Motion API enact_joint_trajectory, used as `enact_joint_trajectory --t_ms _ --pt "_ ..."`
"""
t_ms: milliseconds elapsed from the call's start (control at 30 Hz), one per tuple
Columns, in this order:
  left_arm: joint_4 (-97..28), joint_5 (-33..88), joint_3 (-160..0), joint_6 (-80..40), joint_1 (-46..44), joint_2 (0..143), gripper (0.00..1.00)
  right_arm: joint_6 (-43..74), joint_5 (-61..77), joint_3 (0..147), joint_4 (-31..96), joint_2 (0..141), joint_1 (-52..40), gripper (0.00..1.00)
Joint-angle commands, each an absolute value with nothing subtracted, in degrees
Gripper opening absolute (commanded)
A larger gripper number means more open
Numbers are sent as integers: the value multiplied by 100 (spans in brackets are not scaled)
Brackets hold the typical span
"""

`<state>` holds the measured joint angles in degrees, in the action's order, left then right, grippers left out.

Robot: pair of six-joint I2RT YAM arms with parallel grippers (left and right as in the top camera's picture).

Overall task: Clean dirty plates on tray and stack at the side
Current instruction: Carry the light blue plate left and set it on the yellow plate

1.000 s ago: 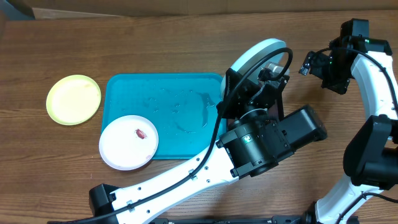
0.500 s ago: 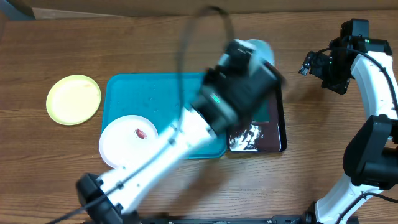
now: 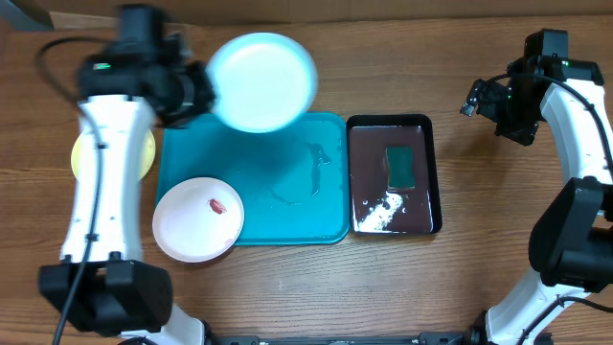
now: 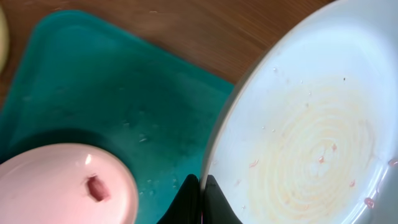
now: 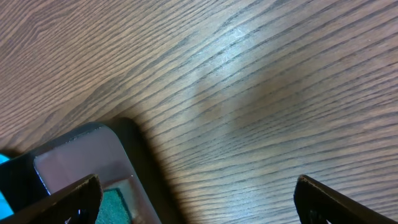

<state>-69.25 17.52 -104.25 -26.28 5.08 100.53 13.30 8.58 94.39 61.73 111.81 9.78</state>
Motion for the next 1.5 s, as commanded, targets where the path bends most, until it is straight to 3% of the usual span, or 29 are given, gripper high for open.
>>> enact_joint_trajectory --t_ms 0,267,533,1467 --pt "-7100 2202 -10335 -2705 1299 10007 4 1352 869 9424 6160 11118 1015 100" --pt "-7317 307 -10189 -3395 2694 10007 4 1352 869 9424 6160 11118 1015 100" --pt "-6890 -1105 -9382 -4084 3236 10007 4 1352 867 9424 6160 11118 1015 100" --pt "-3282 -1203 -6768 -4071 3382 10007 4 1352 869 9424 6160 11118 1015 100"
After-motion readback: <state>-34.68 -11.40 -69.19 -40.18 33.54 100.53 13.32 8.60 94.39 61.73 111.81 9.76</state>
